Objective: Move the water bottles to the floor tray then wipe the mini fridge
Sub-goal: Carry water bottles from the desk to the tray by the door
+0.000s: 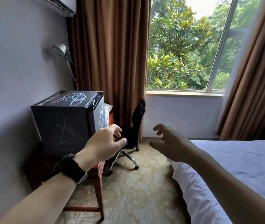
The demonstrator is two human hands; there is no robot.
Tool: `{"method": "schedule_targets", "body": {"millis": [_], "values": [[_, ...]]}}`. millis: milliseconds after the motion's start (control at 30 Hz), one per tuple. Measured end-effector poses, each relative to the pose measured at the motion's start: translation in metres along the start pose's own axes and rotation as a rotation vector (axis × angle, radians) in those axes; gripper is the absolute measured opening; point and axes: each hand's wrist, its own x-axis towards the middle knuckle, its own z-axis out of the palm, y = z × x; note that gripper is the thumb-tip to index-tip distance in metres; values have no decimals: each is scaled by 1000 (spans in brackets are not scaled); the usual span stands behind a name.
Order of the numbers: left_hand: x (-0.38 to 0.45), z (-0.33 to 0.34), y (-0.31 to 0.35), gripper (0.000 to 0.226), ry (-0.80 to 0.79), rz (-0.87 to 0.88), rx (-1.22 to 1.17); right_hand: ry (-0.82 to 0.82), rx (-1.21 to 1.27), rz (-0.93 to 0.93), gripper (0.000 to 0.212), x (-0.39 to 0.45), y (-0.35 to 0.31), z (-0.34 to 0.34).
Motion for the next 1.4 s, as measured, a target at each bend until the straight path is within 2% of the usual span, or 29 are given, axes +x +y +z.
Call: {"method": "schedule_targets", "body": {"millis": [233,667,800,933,1100,1300,1400], "values": [[86,23,-27,37,20,-58,17,-29,-3,-30,55,103,41,18],[276,66,-49,24,184,-268,102,-104,22,-249,59,338,123,7],[319,87,-64,31,244,-348,108,-137,46,-279,60,388,144,13],[362,110,-87,41,272,-434,153,-179,38,-304,60,441,164,24],[421,133,-127,38,281,-480,177,-187,39,-343,53,518,180,50],[510,161,-199,34,340,-538,188,-244,-2,-405,52,651,185,98],[559,179,-236,40,350,-582,226,-283,2,-429,52,725,181,127]]}}
